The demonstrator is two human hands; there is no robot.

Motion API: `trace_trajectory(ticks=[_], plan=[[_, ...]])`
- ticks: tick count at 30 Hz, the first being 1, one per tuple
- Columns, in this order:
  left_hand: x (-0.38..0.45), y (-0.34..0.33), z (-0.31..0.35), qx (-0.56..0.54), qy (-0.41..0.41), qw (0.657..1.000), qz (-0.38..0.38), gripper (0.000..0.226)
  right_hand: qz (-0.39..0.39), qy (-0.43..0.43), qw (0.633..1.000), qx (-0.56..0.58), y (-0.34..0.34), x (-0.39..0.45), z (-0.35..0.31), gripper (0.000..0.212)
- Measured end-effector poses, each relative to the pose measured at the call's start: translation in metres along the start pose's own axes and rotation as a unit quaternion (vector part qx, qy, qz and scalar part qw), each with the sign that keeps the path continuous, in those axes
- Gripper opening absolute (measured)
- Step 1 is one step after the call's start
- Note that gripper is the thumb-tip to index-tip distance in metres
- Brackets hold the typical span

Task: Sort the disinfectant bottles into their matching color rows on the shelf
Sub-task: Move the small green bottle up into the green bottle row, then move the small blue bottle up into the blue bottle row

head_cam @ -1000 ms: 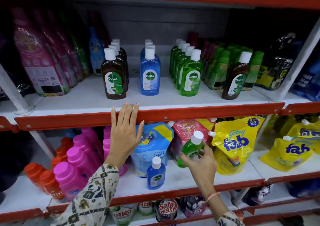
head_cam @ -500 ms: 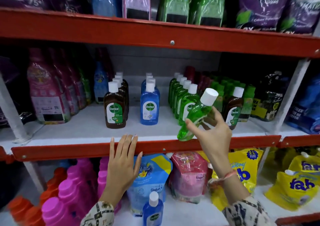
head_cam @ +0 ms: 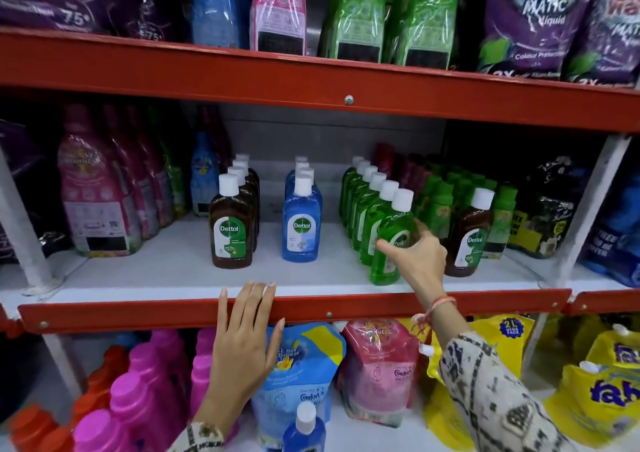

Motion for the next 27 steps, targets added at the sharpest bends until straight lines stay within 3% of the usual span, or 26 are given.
trace_trajectory(ticks=[6, 11, 15, 18, 21, 24, 27], plan=[[0.000, 0.000, 0.000, 0.003, -0.001, 1.000, 0.011, 0.054, -0.010, 0.014, 1.000, 0.010, -0.003, 0.001, 0.002, 0.066], [0.003, 0.001, -0.001, 0.003, -0.004, 1.000, 0.021, 0.052, -0.002, 0.028, 0.999, 0.025, 0.001, -0.017, -0.001, 0.092], [0.001, 0.002, 0.000, 0.005, -0.008, 1.000, 0.025, 0.051, 0.083, 0.092, 0.990, 0.066, 0.016, -0.070, -0.010, 0.070], [0.003, 0.003, 0.000, 0.006, -0.009, 1.000, 0.026, 0.051, 0.103, 0.107, 0.985, 0.091, 0.005, -0.117, -0.001, 0.057], [0.004, 0.004, 0.000, 0.001, -0.009, 0.999, 0.032, 0.050, 0.058, 0.091, 0.990, 0.089, -0.028, -0.166, 0.027, 0.052], [0.001, 0.005, 0.001, -0.003, -0.009, 0.999, 0.044, 0.048, -0.061, 0.038, 0.994, 0.084, -0.075, -0.217, 0.070, 0.051], [0.000, 0.004, 0.000, -0.008, -0.009, 0.999, 0.048, 0.047, -0.141, -0.044, 0.988, 0.053, -0.108, -0.263, 0.112, 0.066]])
Point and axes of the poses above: each hand's wrist, its own x-axis towards the middle knuckle, its own y-axis out of the back of the hand, z = x × y, the point moved 10 cm from there along x, towards the middle knuckle, and after that the axes turned 3 degrees about -x, right-handed, at the moved point
